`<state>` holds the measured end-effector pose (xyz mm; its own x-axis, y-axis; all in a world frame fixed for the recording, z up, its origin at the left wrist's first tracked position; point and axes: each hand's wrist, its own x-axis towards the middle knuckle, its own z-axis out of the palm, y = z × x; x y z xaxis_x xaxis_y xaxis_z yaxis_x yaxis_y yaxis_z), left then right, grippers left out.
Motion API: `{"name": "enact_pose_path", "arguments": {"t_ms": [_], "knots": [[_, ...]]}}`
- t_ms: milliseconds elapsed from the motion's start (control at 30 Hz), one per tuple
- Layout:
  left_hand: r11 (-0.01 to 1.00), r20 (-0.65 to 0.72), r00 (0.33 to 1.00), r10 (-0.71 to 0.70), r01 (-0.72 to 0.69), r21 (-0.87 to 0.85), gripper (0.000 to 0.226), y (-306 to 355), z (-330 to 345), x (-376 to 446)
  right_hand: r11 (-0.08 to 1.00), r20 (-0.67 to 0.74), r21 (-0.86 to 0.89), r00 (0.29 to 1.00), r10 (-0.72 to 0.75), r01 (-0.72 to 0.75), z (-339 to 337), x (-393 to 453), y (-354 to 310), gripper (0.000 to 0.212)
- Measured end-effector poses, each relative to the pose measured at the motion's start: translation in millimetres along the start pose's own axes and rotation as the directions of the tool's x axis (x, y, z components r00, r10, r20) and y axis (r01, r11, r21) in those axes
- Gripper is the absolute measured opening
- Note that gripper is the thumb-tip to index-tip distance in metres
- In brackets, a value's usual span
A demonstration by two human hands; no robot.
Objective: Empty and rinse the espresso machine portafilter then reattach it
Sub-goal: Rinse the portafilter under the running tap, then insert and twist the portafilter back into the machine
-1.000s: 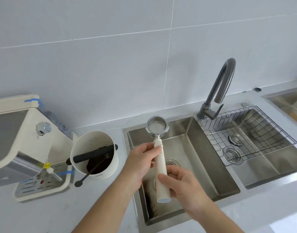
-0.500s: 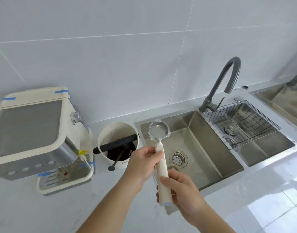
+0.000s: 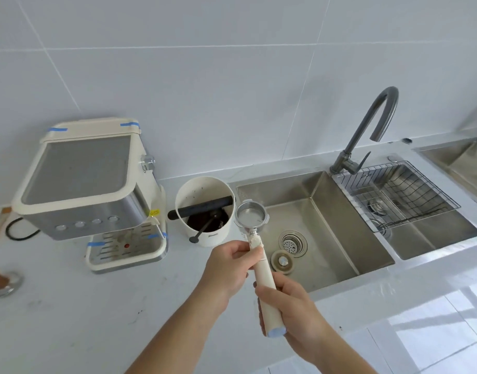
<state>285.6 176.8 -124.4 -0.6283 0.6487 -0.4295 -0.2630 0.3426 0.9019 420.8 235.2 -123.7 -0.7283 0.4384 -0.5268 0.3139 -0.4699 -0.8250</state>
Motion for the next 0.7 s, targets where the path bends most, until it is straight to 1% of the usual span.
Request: {"name": "enact_pose_path", "arguments": {"t_ms": [233, 433, 567, 633, 700], "knots": [[0.999, -0.075, 0.996, -0.046, 0.047, 0.009, 0.014, -23, 5, -35, 0.998, 0.088, -0.036, 0.995, 0.046, -0.043, -7, -17, 24, 0.048], [0.998, -0.161, 0.985, -0.056, 0.054, -0.014, 0.015, -43, -18, -63, 0.996, 0.160, -0.079, 0.986, 0.046, -0.034, 11, -24, 40, 0.036], [0.998, -0.156, 0.986, -0.054, 0.047, -0.045, 0.016, -54, -40, -69, 0.994, 0.177, -0.108, 0.984, 0.016, 0.003, 31, -22, 46, 0.025], [0.997, -0.148, 0.987, -0.059, 0.051, -0.059, 0.017, -59, -51, -70, 0.994, 0.174, -0.105, 0.985, 0.016, 0.002, 40, -20, 49, 0.025], [0.997, -0.140, 0.988, -0.058, 0.049, -0.065, 0.016, -63, -67, -70, 0.994, 0.173, -0.112, 0.984, 0.028, -0.009, 53, -17, 51, 0.031]]}}
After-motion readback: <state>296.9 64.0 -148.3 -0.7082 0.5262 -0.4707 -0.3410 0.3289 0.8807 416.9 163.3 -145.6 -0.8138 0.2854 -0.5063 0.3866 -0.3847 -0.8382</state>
